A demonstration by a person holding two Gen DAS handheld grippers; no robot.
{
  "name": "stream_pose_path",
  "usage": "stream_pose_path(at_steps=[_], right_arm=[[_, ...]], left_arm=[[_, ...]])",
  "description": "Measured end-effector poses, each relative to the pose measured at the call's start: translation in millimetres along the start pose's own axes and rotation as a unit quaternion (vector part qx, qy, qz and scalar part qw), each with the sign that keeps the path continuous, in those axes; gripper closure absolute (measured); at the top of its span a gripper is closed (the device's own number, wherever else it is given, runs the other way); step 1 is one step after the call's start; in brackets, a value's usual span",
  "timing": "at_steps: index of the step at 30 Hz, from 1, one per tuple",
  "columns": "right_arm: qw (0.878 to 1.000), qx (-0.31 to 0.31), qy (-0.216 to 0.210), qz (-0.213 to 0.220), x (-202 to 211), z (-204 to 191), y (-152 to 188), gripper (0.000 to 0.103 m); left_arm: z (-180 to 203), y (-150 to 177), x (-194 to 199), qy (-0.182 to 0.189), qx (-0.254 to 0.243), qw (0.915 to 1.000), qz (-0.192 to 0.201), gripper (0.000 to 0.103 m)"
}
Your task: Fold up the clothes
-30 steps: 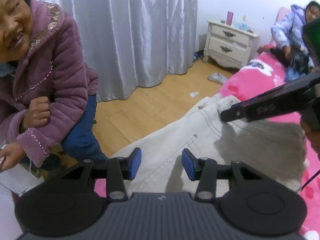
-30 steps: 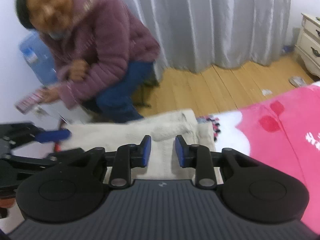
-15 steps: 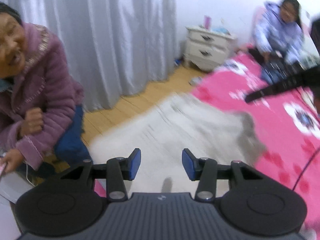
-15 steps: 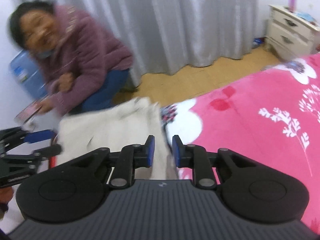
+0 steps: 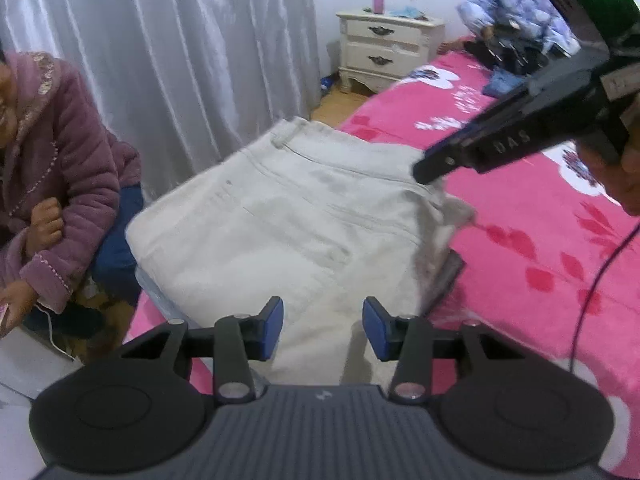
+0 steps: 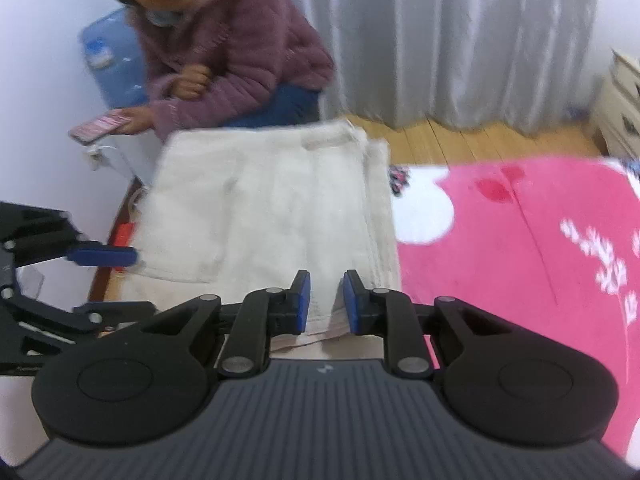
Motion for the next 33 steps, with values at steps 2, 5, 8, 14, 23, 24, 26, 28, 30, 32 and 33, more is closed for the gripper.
stream_pose_path(at_steps=[2,5,8,14,23,24,26,28,30,32,33], right_arm=[[1.0,0.012,-0.001,-0.001,0,-5,3,0.086],[0.999,0.031,0.007,-0.005,-10,-12,11,0.086],[0.999,0.03,0.013,-0.001,-8,-15,10,0.086],[0.999,0.016,0.013,0.03,25,-18,-10,0.085],[0.998,0.038,0.022,0.034,-13,-33,-40,0.085],[0.998,0.038,0.014,0.037,-12,-37,-46,0.085],[0.998,0.039,-0.001,0.044,-8,-44,-58,0.085],[0.997,0.046,-0.025,0.049,-6,-54,-71,0.085],[0.994,0.084,-0.063,0.04,-20,-77,-83,0.085],[0.988,0.126,-0.088,0.027,-38,-99,-93,0.085],[0.985,0.145,-0.086,0.023,-48,-108,-97,0.085]], left_arm=[[9,10,-7,-0.005,-0.01,0.9997,-0.023,0.057],[24,18,-22,-0.036,-0.042,0.9978,-0.037,0.053],[27,18,-28,-0.04,-0.034,0.9981,-0.032,0.045],[15,11,-9,-0.022,0.031,0.9993,-0.004,0.052],[20,25,-21,0.003,0.106,0.9942,-0.018,0.054],[18,30,-22,0.007,0.12,0.9926,-0.019,0.054],[14,38,-21,0.019,0.15,0.9883,-0.014,0.054],[9,45,-18,0.03,0.18,0.9831,-0.007,0.054],[4,48,-11,0.037,0.207,0.9777,0.006,0.055],[-5,50,-1,0.042,0.231,0.9719,0.024,0.055],[-11,51,6,0.038,0.241,0.9691,0.034,0.055]])
Point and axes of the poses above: each gripper's, at about its wrist camera, not at the fingertips, and x roughly against the way its jaws point, z to its right, y to its underside, the point moved 4 cm from there along -x, roughly the way its jaws point, and after that the axes turned 6 degrees about y, right-handed, at the moved point
